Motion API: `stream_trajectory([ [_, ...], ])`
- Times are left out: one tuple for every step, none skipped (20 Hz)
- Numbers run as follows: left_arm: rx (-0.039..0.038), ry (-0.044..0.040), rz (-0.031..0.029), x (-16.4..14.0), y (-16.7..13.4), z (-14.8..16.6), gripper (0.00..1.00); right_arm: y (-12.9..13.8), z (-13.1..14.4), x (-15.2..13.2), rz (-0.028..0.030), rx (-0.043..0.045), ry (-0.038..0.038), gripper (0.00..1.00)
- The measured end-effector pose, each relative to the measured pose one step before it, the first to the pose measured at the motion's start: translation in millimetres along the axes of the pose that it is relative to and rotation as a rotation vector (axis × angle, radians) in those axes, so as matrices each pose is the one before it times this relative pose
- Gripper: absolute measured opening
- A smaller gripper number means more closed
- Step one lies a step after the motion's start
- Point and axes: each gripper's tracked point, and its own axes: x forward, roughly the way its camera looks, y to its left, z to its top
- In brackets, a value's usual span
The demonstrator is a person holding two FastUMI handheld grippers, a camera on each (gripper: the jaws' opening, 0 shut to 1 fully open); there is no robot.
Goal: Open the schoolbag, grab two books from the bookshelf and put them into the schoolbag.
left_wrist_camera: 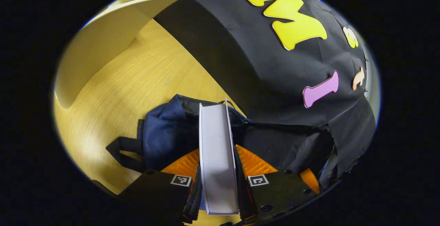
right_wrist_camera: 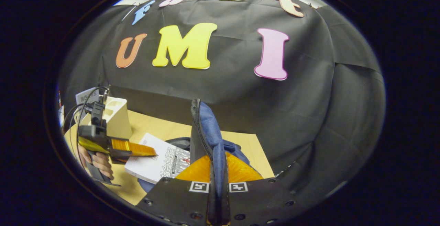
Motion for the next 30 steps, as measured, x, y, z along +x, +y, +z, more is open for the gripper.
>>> stream_trajectory([
  [0.03454,-0.00917,0.01642,2.92,2.76,-4.55,0.47,1.60,0.75,-1.57,0.00056,-0.00279,-0.00444,0.06],
  [0.04027,-0.00670,0.02410,5.15,2.15,-3.85,0.51,0.07,0.88,-1.72,-0.00032,-0.00032,-0.00443,0.06],
  [0.02656,-0.00582,0.01326,4.31,-0.72,-4.13,0.54,1.21,2.11,-0.63,0.00320,0.00148,-0.00512,0.06],
  [0.00372,-0.00294,0.00519,4.18,-2.23,-4.77,0.58,1.83,0.27,-1.19,0.00326,-0.00059,-0.00367,0.06],
  [-0.00255,0.00221,0.00876,4.00,-2.23,-4.89,0.59,0.79,1.02,-0.88,0.00219,0.00156,-0.00555,0.06],
  [-0.00572,0.00679,0.00109,5.54,-3.26,-5.52,0.62,1.40,1.42,-1.11,0.00133,-0.00024,-0.00493,0.06],
  [-0.00954,-0.00260,-0.00167,4.32,-3.53,-2.79,0.63,1.27,1.92,-0.87,-0.00024,-0.00132,-0.00537,0.06],
  [-0.00824,0.00018,-0.00329,5.21,-2.50,-2.39,0.64,0.41,0.13,-0.74,-0.00063,-0.00129,-0.00437,0.06],
  [-0.00674,0.00270,-0.00488,5.55,-3.54,-2.83,0.64,0.55,1.30,0.12,-0.00014,-0.00151,-0.00313,0.06],
  [-0.00807,0.00452,-0.00465,6.23,-4.99,-3.09,0.64,1.51,-0.27,-0.14,0.00289,0.00031,-0.00172,0.06],
  [-0.01305,0.00679,-0.00597,5.29,-3.65,-3.74,0.65,0.66,0.46,0.31,0.00343,0.00074,-0.00063,0.06],
  [-0.01122,0.00450,-0.00693,6.30,-4.07,-2.90,0.64,0.71,0.30,0.95,0.00067,0.00027,-0.00137,0.06],
  [-0.00280,0.00789,-0.00328,5.05,-2.39,-3.22,0.64,-0.61,0.39,0.22,-0.00081,-0.00053,-0.00030,0.06],
  [0.00170,-0.00240,-0.00380,6.07,-2.22,-1.25,0.64,-0.51,-0.18,0.28,-0.00040,0.00038,-0.00173,0.06],
  [0.00867,-0.00495,-0.00056,3.76,-1.45,0.05,0.64,-1.03,0.10,0.18,-0.00105,0.00211,-0.00038,0.06],
  [0.01425,-0.00680,0.00164,1.71,-1.17,1.14,0.64,-0.61,-1.24,0.90,-0.00008,0.00163,0.00139,0.06],
  [0.02015,0.00203,0.00736,1.37,1.71,-0.87,0.64,-0.96,-0.76,0.56,0.00013,0.00438,0.00073,0.06],
  [0.00983,0.00781,0.00635,2.53,2.50,-2.10,0.67,0.07,-1.46,0.79,0.00159,0.00334,0.00366,0.06],
  [0.01251,0.01550,0.01785,0.62,4.32,-2.31,0.69,-0.61,-0.24,0.69,0.00033,0.00611,0.00168,0.06],
  [0.03130,0.03211,0.04065,-0.80,10.72,-4.61,0.75,-0.51,-2.73,0.28,0.00103,0.00562,0.00398,0.06],
  [0.02263,0.02654,0.02833,-1.22,7.76,-3.41,0.74,-1.44,-1.08,0.52,-0.00393,0.00398,0.00449,0.06],
  [0.00666,0.01367,-0.00854,-3.12,-1.58,0.91,0.88,-0.91,-1.33,0.67,-0.00273,0.00065,0.00197,0.06],
  [0.02414,0.01841,0.00761,-3.48,1.68,0.31,0.90,0.20,-1.40,0.55,0.00062,-0.00220,0.00499,0.06],
  [0.05351,0.02728,0.00259,-5.03,2.76,-2.24,0.93,-0.23,-1.28,0.23,-0.00140,-0.00274,0.00318,0.07],
  [0.06598,0.00884,0.00676,-5.16,3.97,0.43,0.93,-0.44,-1.11,0.63,-0.00258,-0.00496,0.00336,0.06],
  [0.05869,0.00003,0.03825,-4.64,8.92,1.74,0.94,-1.16,-1.29,-0.44,-0.00560,-0.00495,0.00189,0.07],
  [0.06047,-0.00787,0.03187,-7.21,8.84,2.96,0.95,-0.75,-0.94,-0.76,-0.00849,-0.00506,0.00105,0.06],
  [0.05362,-0.01503,0.02375,-8.32,6.29,4.08,0.95,1.09,-1.86,0.59,-0.00473,-0.00567,-0.00026,0.07],
  [0.03698,-0.02046,0.01333,-9.21,6.25,2.73,0.95,1.29,-1.48,-0.39,-0.00326,-0.00002,-0.00024,0.07],
  [0.02674,-0.01593,0.00671,-8.11,5.13,-0.31,0.95,1.04,-2.88,-0.01,-0.00491,0.00114,0.00370,0.07],
])
